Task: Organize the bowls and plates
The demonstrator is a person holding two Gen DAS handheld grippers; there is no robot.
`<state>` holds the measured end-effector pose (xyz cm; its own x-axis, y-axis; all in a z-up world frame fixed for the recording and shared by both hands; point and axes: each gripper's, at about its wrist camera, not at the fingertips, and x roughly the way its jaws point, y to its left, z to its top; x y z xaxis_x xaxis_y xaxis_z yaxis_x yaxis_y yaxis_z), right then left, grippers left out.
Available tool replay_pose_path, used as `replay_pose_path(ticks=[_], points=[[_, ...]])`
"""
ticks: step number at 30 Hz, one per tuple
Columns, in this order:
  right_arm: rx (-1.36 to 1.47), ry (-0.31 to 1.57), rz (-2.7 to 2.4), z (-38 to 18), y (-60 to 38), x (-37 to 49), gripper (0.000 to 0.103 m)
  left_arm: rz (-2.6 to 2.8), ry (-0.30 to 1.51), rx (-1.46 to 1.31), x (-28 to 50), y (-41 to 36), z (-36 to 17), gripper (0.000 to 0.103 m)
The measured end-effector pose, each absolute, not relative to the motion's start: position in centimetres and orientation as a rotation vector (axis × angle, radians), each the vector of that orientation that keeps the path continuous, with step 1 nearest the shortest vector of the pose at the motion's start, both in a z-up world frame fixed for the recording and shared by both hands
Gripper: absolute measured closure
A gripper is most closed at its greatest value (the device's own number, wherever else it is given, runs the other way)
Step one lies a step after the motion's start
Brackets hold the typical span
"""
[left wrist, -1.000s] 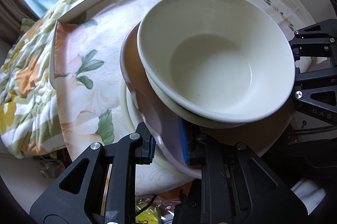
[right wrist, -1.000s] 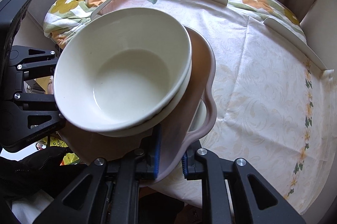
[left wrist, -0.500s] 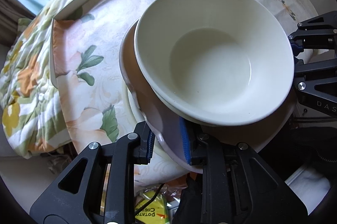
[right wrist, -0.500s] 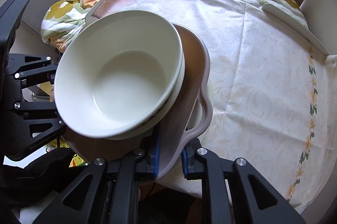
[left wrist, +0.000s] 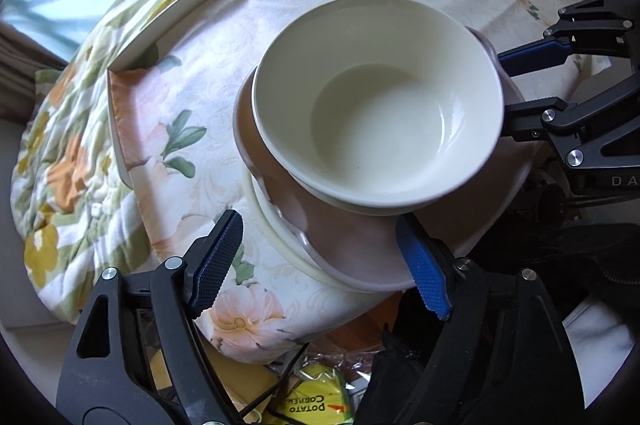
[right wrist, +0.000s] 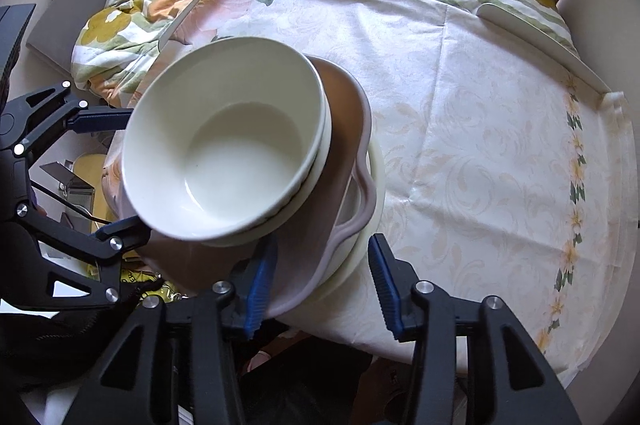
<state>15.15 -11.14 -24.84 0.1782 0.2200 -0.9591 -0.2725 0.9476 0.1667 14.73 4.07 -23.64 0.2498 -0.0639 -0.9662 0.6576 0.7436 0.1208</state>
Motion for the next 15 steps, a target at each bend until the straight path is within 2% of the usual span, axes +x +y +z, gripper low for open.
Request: replay_pose_path(ticks=[7,11,15], points=[[0.012,1.347,0.329,-23.8,-11.3,14.1,0.06,-0.528,1.22,0.516,14.0,4.6,-21.9,0.026],[0.029,1.289,0.33,-21.9,-11.9,12.6,0.06,-0.463,1.192,0.47,12.6,5.4,-20.4,0.026],[0.038,1.199,0.334,-18.5,-13.0,10.2,0.06,-0.393,1.104,0.39,9.9,5.8,-16.8,0.026]])
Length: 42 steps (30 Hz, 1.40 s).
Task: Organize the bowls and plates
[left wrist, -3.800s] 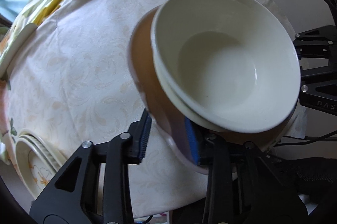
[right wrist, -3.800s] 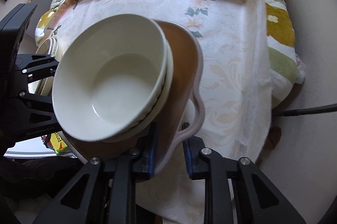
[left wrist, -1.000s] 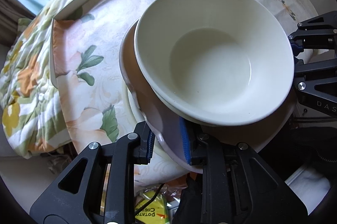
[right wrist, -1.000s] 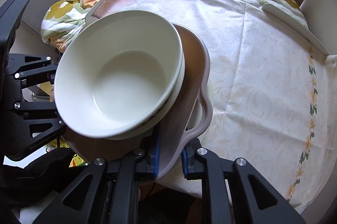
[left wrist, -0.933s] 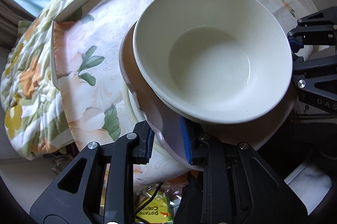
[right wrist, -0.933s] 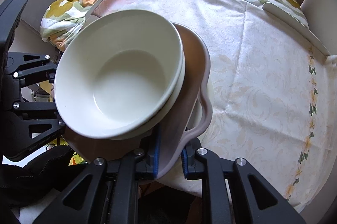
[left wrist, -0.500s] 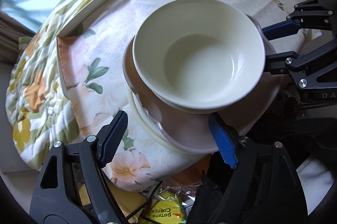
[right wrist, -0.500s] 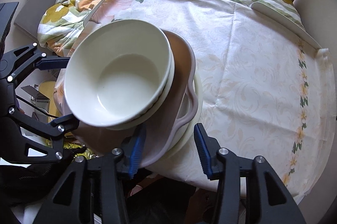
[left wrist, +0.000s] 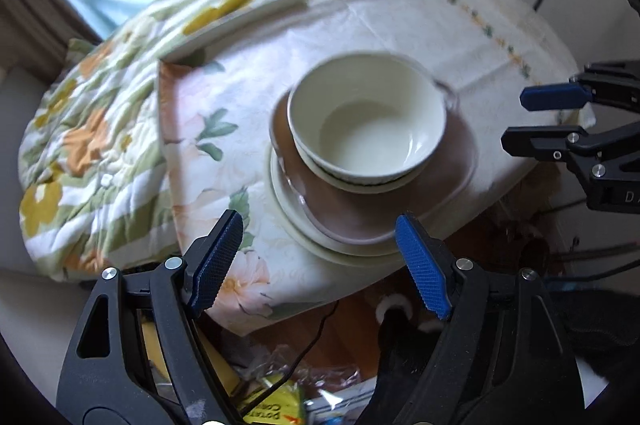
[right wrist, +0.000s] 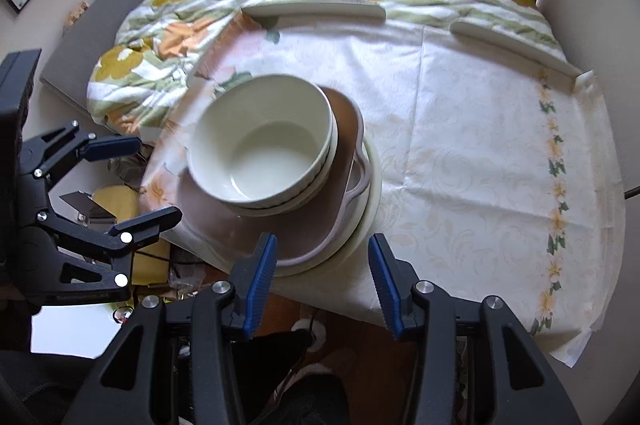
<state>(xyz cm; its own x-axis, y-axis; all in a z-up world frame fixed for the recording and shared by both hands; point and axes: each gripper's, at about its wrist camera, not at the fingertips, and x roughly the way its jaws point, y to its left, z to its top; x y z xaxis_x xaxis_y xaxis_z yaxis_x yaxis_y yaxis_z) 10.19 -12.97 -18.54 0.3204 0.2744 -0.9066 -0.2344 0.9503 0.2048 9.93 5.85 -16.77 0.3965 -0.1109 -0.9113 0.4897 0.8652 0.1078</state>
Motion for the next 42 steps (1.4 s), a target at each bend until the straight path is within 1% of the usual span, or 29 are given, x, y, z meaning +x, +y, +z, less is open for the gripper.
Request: replay_pose_path(ticks=[5,7,8,9,11,12,13,14,18,22,42], points=[[0.045,1.005,0.291,-11.9,-14.9,5.7,0.06,-0.286,0.894,0.244,5.2,6.1,-9.4,0.026],[0.041,0.92,0.263,-9.2,-15.8,4.0,0.06,-0.228,0.8,0.198,3.1,6.3,-6.4,0.023],[0.039,0.874,0.242,-7.8,-16.2,3.0,0.06,-0.206,0.755,0.176,2.1,6.3,-5.0,0.018],[0.043,0.831,0.223,-6.5,-16.7,2.3,0.059,-0.19,0.713,0.158,1.2,6.4,-3.9,0.009],[0.067,0.754,0.187,-4.2,-17.5,0.9,0.044,-0.157,0.607,0.118,-1.0,6.6,-1.5,0.0],[0.08,0.716,0.173,-3.2,-17.9,0.1,0.029,-0.147,0.566,0.109,-1.9,6.7,-0.6,0.0],[0.089,0.687,0.163,-2.4,-18.3,-0.3,0.018,-0.138,0.53,0.102,-2.7,6.7,0.3,0.0],[0.095,0.653,0.144,-1.6,-18.6,-0.9,0.016,-0.129,0.515,0.096,-3.1,6.6,0.8,0.0],[0.082,0.566,0.069,0.2,-19.1,-2.7,0.014,-0.125,0.48,0.049,-4.4,6.9,2.0,0.0],[0.063,0.525,0.03,0.2,-18.8,-3.8,0.014,-0.117,0.451,0.048,-5.6,6.7,2.3,0.0],[0.056,0.513,-0.004,0.1,-19.0,-5.1,0.014,-0.102,0.422,0.055,-6.6,6.8,2.7,0.0]])
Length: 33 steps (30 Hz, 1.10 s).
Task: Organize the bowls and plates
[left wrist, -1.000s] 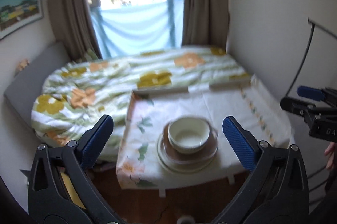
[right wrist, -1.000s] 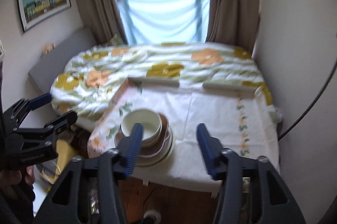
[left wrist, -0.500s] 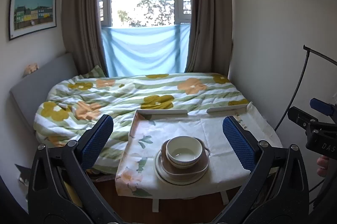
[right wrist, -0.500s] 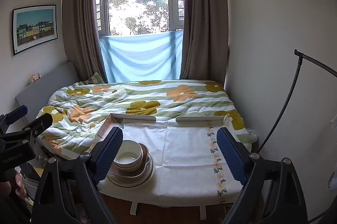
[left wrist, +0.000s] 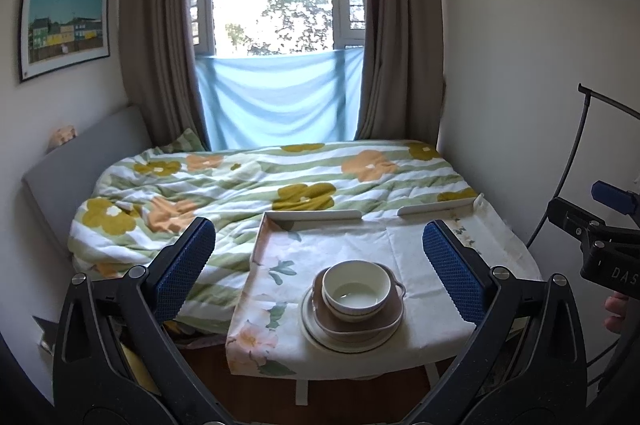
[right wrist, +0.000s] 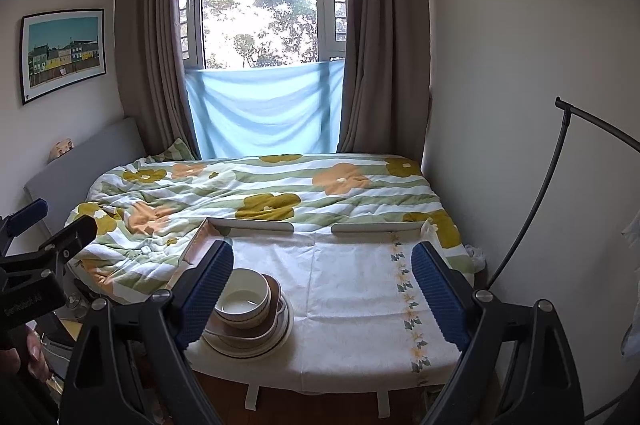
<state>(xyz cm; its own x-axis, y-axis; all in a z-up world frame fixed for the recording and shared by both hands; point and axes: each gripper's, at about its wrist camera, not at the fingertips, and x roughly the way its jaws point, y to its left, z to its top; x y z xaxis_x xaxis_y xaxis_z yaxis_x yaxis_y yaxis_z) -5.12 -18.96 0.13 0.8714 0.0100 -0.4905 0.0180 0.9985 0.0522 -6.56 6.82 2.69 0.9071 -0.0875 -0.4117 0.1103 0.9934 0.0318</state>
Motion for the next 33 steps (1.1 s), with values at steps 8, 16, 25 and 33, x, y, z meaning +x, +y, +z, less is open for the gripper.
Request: replay_pose_path(ticks=[8,16,25,33], points=[[0.057,0.514,-0.011,0.24,-18.88,-4.93,0.014,-0.099,0.423,0.058,-6.49,6.98,2.68,0.0],[0.06,0.513,-0.016,0.44,-18.85,-4.64,0.014,-0.092,0.416,0.066,-6.46,7.24,2.78,0.0],[0.06,0.513,-0.016,0.45,-18.86,-4.62,0.014,-0.086,0.412,0.072,-6.37,7.35,2.72,0.0],[0.061,0.518,-0.023,0.51,-18.62,-4.49,0.014,-0.101,0.395,0.079,-6.77,7.04,2.84,0.0]])
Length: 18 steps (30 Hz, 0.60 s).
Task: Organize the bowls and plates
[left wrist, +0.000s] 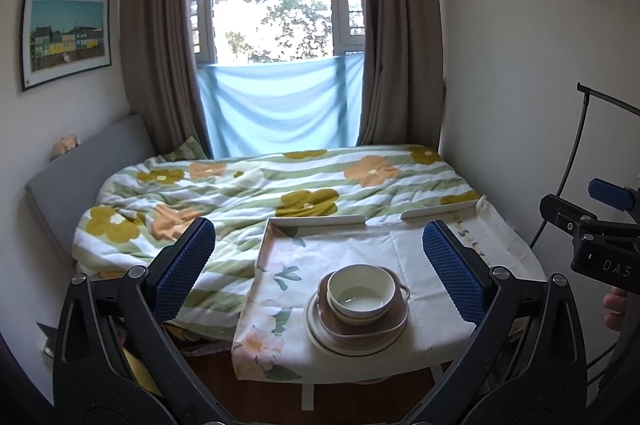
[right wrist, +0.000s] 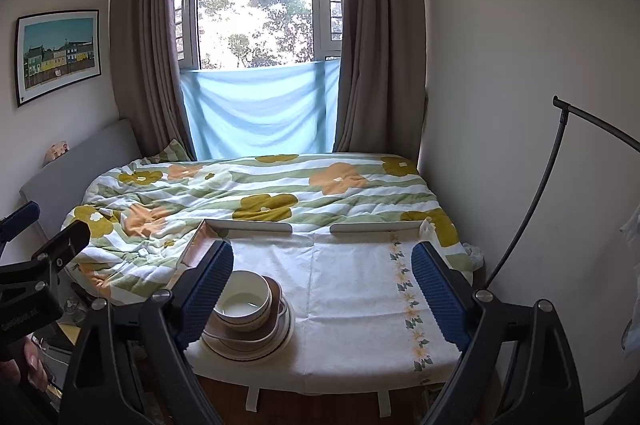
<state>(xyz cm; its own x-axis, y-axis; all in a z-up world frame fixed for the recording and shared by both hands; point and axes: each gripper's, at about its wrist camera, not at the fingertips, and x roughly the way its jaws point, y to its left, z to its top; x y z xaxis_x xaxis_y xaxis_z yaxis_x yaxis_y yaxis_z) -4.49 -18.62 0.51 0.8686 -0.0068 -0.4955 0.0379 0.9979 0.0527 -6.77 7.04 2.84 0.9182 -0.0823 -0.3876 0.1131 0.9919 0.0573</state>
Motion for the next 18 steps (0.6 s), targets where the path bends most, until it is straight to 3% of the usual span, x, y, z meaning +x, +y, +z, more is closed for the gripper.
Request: replay_pose_path(ticks=[18], points=[[0.061,0.515,-0.022,0.54,-18.63,-4.52,0.014,-0.086,0.394,0.088,-7.03,6.88,2.64,0.0]])
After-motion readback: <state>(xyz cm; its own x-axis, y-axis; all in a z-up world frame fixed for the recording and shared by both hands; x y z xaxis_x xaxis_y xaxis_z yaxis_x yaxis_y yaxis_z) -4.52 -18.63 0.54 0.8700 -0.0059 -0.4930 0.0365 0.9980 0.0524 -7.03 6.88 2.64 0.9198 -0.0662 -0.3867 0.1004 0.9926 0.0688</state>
